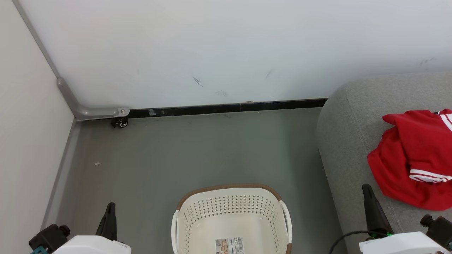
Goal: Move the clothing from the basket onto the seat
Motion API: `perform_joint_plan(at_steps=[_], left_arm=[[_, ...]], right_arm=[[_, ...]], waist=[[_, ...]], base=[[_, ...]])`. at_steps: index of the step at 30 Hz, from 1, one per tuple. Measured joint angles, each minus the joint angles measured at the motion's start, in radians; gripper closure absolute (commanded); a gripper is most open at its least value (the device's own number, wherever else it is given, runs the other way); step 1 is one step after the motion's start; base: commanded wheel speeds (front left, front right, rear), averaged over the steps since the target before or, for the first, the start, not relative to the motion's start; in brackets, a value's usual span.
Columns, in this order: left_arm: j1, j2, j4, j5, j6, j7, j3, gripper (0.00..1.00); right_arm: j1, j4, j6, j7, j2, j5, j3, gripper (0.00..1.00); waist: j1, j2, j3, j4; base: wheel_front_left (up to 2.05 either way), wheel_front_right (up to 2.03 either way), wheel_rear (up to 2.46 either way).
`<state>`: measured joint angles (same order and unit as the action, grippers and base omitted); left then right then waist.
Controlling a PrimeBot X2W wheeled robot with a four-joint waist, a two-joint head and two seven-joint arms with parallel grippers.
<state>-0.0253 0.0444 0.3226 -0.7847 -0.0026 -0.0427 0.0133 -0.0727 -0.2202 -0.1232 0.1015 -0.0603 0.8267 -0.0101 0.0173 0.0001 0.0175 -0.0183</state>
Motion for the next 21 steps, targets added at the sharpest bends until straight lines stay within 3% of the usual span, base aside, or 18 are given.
perform_joint_plan(at_steps=[6, 16, 21], left_arm=[[-0.001, 0.000, -0.002, -0.089, -0.016, 0.018, 0.008, 1.00], [-0.012, -0.001, -0.006, -0.250, -0.037, 0.052, 0.025, 1.00], [-0.019, -0.002, -0.009, -0.325, -0.052, 0.069, 0.031, 1.00]], right_arm=[[0.017, -0.003, 0.000, -0.017, -0.006, 0.093, 0.004, 1.00], [0.042, -0.014, 0.000, -0.043, -0.013, 0.264, 0.011, 1.00], [0.057, -0.018, 0.000, -0.059, -0.016, 0.342, 0.016, 1.00]], waist=[[-0.0024, 0.0000, 0.000, 0.002], [-0.0121, 0.0000, -0.008, 0.005], [-0.0147, 0.0000, -0.012, 0.007]], base=[[0.00, 0.00, 0.00], [0.00, 0.00, 0.00], [0.00, 0.00, 0.00]])
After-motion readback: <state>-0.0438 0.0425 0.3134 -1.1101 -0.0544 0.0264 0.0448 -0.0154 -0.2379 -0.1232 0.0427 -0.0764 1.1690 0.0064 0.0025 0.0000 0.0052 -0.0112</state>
